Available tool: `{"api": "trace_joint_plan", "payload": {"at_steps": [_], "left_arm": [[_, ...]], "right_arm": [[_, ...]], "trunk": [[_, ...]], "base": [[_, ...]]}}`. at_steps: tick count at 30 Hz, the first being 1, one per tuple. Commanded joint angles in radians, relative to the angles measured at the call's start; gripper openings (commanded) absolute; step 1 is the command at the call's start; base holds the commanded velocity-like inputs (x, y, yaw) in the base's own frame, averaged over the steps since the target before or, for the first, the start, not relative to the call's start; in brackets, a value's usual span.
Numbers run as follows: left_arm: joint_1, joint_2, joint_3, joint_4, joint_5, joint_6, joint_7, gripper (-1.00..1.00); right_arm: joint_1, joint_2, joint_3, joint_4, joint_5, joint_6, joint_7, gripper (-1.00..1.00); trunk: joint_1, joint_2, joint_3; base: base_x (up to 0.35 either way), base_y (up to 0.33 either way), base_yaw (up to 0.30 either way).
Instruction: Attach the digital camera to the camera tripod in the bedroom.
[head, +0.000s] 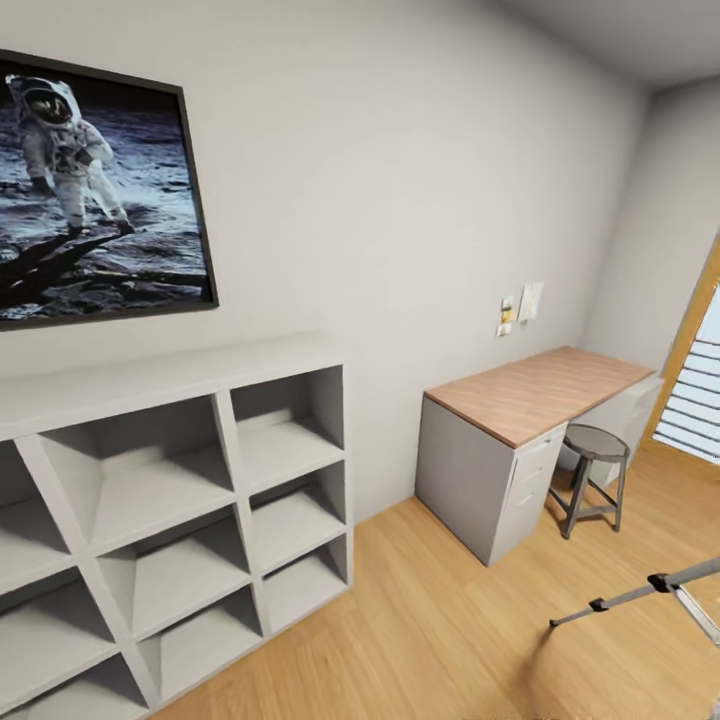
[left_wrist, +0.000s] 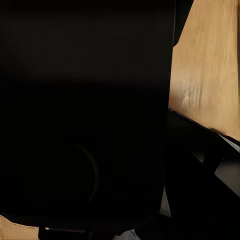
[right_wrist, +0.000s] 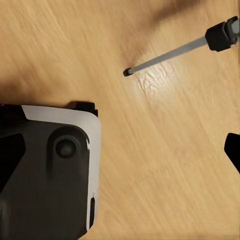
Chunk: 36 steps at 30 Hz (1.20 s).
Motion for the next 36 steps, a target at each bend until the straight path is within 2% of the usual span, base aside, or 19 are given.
{"api": "trace_joint_plan", "payload": {"at_steps": [1, 19, 36], "left_arm": [[0.0, 0.0, -0.008, 0.0, 0.009, 0.003, -0.005, -1.0], [0.0, -0.014, -0.009, 0.0, 0.007, 0.005, -0.006, -1.0], [0.0, -0.015, -0.008, 0.0, 0.008, 0.004, -0.006, -1.0]], "right_arm": [[-0.001, -0.001, -0.008, 0.003, 0.008, -0.005, 0.001, 1.0], [-0.001, -0.002, -0.009, 0.003, 0.006, -0.01, 0.001, 1.0], [-0.001, -0.001, -0.009, 0.003, 0.006, -0.012, 0.001, 1.0]], "trunk": [[0.001, -0.001, 0.0], [0.001, -0.001, 0.0], [0.001, -0.001, 0.0]], "base": [[0.142, 0.0, -0.289], [0.037, 0.0, -0.289], [0.0, 0.0, -0.289]]}}
